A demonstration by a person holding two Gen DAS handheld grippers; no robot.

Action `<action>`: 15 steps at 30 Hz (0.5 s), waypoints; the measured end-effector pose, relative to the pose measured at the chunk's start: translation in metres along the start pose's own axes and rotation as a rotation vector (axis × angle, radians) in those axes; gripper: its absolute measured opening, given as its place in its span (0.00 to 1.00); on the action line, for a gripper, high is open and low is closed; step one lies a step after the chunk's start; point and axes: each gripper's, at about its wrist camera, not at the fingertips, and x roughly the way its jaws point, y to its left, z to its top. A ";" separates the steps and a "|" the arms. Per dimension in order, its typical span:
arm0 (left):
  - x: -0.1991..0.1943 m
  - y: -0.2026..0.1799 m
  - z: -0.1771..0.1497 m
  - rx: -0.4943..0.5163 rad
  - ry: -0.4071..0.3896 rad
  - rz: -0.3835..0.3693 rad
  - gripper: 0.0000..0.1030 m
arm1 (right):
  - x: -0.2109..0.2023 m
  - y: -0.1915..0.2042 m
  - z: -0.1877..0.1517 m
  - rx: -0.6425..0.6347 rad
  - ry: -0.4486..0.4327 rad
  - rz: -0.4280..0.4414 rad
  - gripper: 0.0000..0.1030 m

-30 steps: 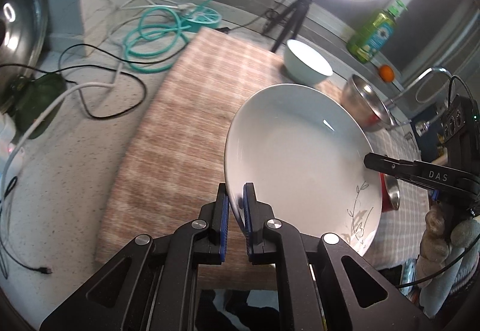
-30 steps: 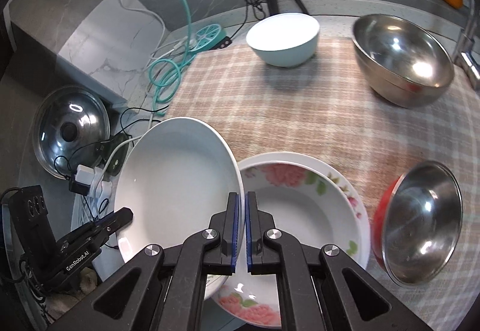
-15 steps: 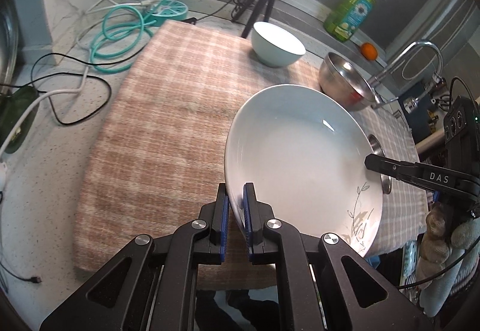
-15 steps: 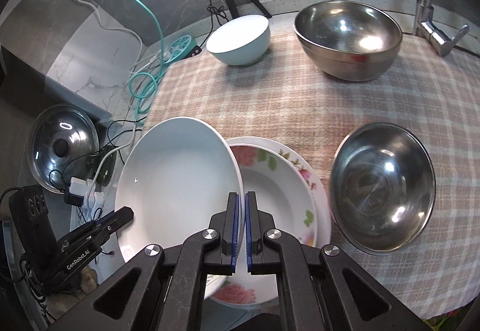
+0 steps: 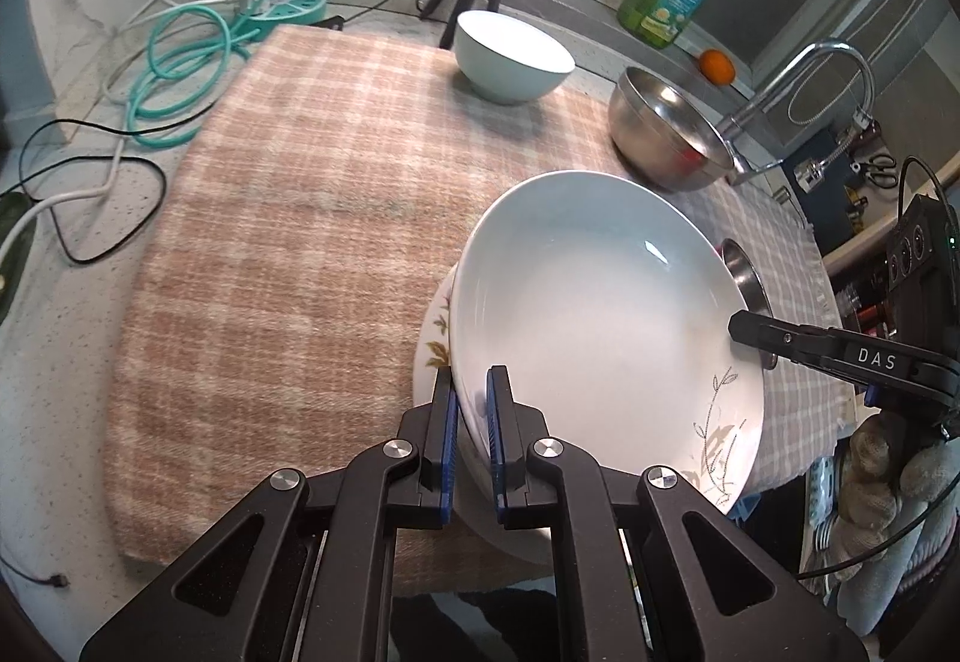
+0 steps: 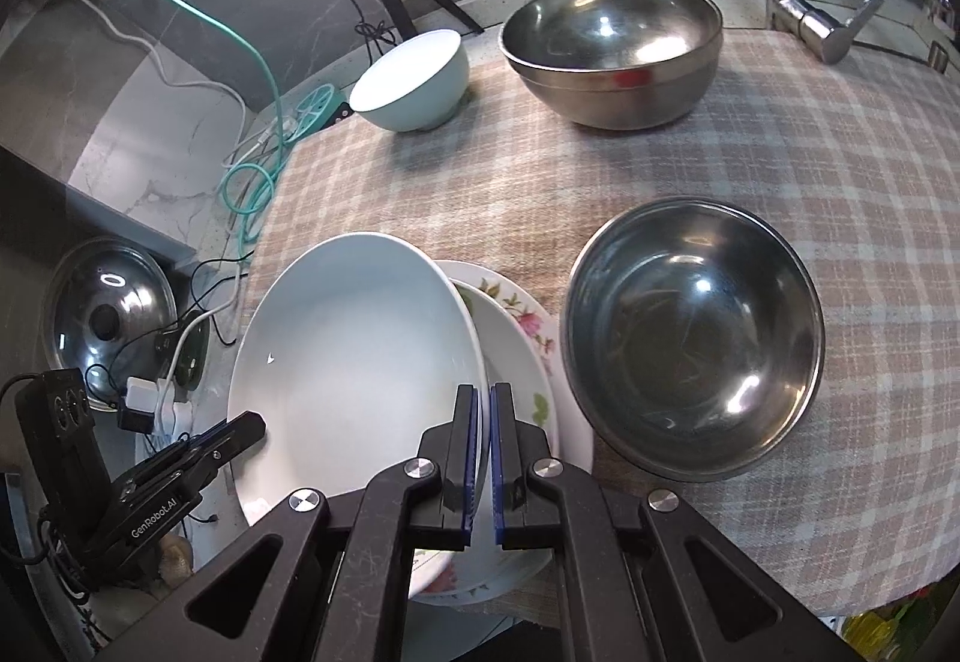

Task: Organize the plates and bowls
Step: 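Lift the white twig-patterned plate and carry it over the floral plate stack with both grippers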

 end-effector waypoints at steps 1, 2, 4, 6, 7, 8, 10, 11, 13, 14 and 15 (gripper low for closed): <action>0.002 -0.001 0.000 0.003 0.005 -0.001 0.07 | 0.000 -0.002 -0.001 0.004 0.001 -0.002 0.04; 0.003 -0.001 -0.001 0.005 0.008 -0.001 0.07 | 0.000 -0.003 -0.001 0.007 0.001 -0.003 0.04; 0.004 -0.002 -0.002 0.009 0.014 -0.001 0.07 | 0.001 -0.004 -0.002 0.011 0.003 -0.006 0.04; 0.006 -0.003 -0.002 0.011 0.019 0.000 0.07 | 0.002 -0.004 -0.003 0.013 0.004 -0.008 0.04; 0.007 -0.003 -0.002 0.013 0.022 0.001 0.07 | 0.002 -0.005 -0.003 0.014 0.004 -0.009 0.04; 0.007 -0.003 -0.003 0.013 0.023 0.002 0.07 | 0.002 -0.005 -0.003 0.015 0.005 -0.009 0.04; 0.008 -0.003 -0.003 0.014 0.026 0.004 0.07 | 0.003 -0.005 -0.004 0.016 0.008 -0.010 0.04; 0.009 -0.003 -0.003 0.015 0.028 0.004 0.07 | 0.004 -0.005 -0.005 0.016 0.009 -0.011 0.04; 0.011 -0.004 -0.004 0.017 0.033 0.005 0.07 | 0.005 -0.006 -0.005 0.017 0.011 -0.013 0.04; 0.012 -0.004 -0.004 0.018 0.036 0.005 0.07 | 0.005 -0.006 -0.006 0.018 0.012 -0.015 0.04; 0.013 -0.004 -0.004 0.020 0.039 0.006 0.07 | 0.006 -0.007 -0.006 0.020 0.013 -0.015 0.04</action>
